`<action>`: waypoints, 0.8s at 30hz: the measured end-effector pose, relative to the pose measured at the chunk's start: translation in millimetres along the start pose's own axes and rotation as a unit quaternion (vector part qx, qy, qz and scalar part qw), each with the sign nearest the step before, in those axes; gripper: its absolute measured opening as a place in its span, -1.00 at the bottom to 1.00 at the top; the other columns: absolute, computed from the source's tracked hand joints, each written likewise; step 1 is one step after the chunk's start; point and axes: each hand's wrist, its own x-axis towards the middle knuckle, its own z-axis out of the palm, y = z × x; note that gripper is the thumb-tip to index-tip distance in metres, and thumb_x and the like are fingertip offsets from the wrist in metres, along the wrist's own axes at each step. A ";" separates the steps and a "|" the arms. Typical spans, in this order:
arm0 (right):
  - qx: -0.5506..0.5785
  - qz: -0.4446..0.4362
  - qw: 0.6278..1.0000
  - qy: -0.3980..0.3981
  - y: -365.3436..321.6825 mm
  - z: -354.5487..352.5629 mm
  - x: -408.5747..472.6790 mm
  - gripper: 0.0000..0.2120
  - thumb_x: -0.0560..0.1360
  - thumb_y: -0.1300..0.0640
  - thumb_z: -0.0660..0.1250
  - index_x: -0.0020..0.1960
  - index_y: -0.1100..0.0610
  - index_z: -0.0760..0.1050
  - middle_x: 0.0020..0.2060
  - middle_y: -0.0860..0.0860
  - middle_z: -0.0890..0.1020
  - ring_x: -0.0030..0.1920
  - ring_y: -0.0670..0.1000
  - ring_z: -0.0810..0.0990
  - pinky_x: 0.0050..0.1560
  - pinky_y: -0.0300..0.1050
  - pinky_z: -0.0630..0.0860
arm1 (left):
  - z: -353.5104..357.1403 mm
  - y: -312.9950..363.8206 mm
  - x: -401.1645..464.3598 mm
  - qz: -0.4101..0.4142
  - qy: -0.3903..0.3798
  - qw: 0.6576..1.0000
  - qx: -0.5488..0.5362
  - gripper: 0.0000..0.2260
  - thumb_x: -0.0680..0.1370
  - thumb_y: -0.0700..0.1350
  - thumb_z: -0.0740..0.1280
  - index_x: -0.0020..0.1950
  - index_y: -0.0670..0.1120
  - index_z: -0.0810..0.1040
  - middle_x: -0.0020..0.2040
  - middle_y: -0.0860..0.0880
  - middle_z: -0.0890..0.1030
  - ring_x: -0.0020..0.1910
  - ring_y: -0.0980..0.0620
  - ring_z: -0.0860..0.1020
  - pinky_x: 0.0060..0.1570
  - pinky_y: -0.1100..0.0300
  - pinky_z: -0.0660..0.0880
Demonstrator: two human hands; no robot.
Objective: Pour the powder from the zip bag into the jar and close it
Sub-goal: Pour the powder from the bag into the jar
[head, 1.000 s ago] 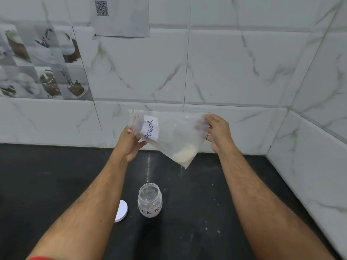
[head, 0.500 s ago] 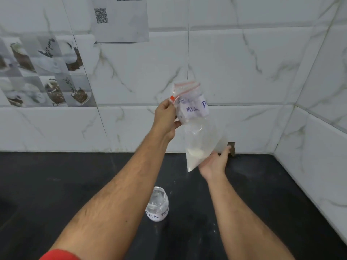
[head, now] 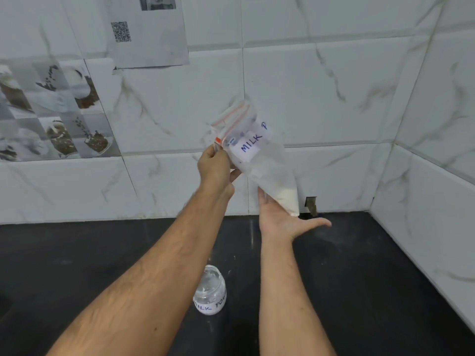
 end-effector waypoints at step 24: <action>-0.445 0.071 0.885 0.120 -37.5 -26.3 -8.6 -0.16 0.43 -0.49 0.21 0.29 0.22 0.57 0.18 0.17 0.69 0.18 0.17 0.68 0.24 0.11 0.57 | -200.6 -60.5 -14.9 0.197 -0.137 0.880 0.409 -0.88 0.50 -0.10 0.49 -0.23 -0.06 0.65 -0.22 0.06 0.55 -0.23 0.23 0.51 -0.18 0.41 0.38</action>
